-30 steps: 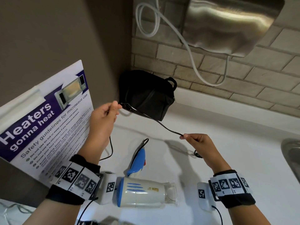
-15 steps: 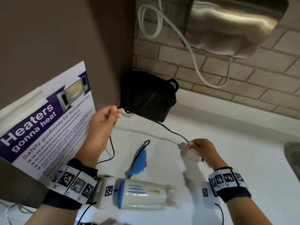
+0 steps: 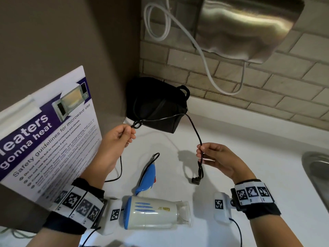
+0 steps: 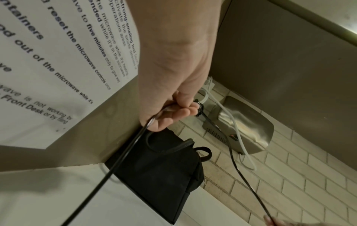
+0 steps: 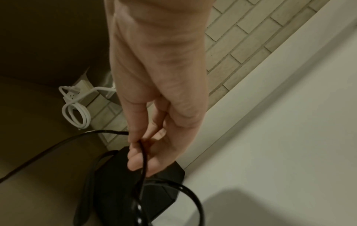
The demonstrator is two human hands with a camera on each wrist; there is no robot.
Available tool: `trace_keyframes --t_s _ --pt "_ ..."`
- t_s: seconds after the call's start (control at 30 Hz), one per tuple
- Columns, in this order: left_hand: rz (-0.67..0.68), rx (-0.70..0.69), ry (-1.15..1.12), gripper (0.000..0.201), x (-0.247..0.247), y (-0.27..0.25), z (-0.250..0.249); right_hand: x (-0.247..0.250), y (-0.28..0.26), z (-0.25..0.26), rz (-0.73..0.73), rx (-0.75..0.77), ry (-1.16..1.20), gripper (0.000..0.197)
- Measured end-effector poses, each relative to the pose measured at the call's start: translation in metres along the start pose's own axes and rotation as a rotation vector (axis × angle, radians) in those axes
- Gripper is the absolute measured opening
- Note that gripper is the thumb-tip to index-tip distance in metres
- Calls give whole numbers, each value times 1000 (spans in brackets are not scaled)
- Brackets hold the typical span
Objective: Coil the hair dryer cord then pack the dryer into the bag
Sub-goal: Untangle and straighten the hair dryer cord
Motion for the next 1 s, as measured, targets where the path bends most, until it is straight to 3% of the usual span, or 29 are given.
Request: trace_keyframes --t_s 0.23,0.43,0.63,0.73,0.87,0.93,1.0 --pt "131 -18 83 27 -22 -10 -9 -16 1 7 -1 29 -152 21" --pt "185 -36 120 27 -31 -14 -12 -26 -3 36 -136 163 -294 33" --pt "190 -53 192 25 -30 -15 -15 -55 -30 82 -73 366 -283 41" --pt "210 -93 265 35 -30 -17 -21 -64 -40 91 -38 411 -347 35" --pt "185 -97 298 30 -28 -20 -28 -64 -41 94 -46 415 -286 37" --pt "118 -37 256 44 -23 -21 -28 -66 -41 94 -43 418 -289 28" --pt "72 -48 212 43 -22 -21 -33 -69 -39 92 -43 422 -323 21"
Point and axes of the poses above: each hand's wrist, its own y-axis towards the middle knuckle, its own x-axis out of the back of the hand, z = x × y, the point moved 10 cm from there along y, towards the middle knuckle, and after that the axes turned 4 degrees about -y, right-handed, at the moved point
